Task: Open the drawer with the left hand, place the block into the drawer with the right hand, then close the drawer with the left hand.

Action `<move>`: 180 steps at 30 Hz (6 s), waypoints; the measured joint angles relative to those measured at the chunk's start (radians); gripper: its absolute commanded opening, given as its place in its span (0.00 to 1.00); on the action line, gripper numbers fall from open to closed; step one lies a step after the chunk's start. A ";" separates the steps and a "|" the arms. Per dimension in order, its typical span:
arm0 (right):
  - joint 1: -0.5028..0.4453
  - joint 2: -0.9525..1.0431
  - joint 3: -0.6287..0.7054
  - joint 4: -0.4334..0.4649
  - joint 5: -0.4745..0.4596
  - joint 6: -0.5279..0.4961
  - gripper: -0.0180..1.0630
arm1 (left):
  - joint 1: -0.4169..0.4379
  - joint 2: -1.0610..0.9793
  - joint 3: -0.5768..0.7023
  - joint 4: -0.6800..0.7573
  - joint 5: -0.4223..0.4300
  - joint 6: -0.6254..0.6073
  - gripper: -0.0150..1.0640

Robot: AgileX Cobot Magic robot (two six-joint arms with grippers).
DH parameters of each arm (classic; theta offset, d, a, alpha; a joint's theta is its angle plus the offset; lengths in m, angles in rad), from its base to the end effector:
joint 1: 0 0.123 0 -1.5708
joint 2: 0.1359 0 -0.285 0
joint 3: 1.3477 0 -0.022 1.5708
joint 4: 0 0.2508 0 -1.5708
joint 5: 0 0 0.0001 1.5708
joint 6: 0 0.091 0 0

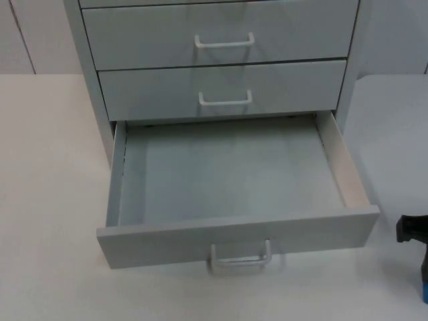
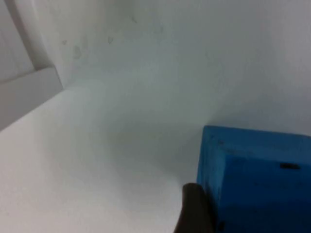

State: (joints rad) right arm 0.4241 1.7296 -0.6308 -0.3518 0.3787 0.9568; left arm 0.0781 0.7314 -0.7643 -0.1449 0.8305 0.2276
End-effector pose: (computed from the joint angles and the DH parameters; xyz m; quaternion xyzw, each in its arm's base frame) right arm 0.2349 0.0933 0.1063 0.1075 0.9871 -0.0045 0.1188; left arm 0.1312 0.0005 0.3335 0.0457 0.9056 -0.0048 0.4216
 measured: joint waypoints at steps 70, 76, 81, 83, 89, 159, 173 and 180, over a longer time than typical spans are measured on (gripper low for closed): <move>0.267 0.293 -0.533 -0.156 -0.065 -0.144 0.17 | 0.000 0.000 0.000 -0.014 -0.017 0.000 0.99; 0.267 0.310 -0.533 -0.169 -0.065 -0.135 0.53 | 0.000 0.000 0.000 -0.015 -0.025 0.000 0.99; 0.267 0.310 -0.533 -0.183 -0.067 -0.133 0.70 | 0.000 0.000 0.000 -0.015 -0.025 0.002 0.99; 0.267 0.310 -0.533 -0.183 -0.067 -0.133 0.70 | 0.000 0.000 0.000 -0.015 -0.025 0.002 0.99; 0.271 0.242 -0.533 -0.187 -0.031 -0.133 0.70 | 0.000 0.000 0.000 -0.015 -0.027 0.003 0.99; -0.458 -0.551 -0.193 0.361 0.417 -0.939 0.70 | 0.000 0.000 0.000 -0.075 -0.027 0.034 0.99; -0.458 -0.551 -0.193 0.378 0.417 -0.941 0.70 | 0.000 0.000 0.000 -0.148 -0.044 0.091 0.06; -0.458 -0.551 -0.193 0.382 0.417 -0.941 0.70 | 0.000 0.000 0.000 -0.287 -0.044 0.231 0.01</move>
State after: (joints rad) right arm -0.0341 1.1784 -0.8240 0.0303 0.7955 0.0159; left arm 0.0781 0.7314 -0.7643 -0.4321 0.7864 0.4585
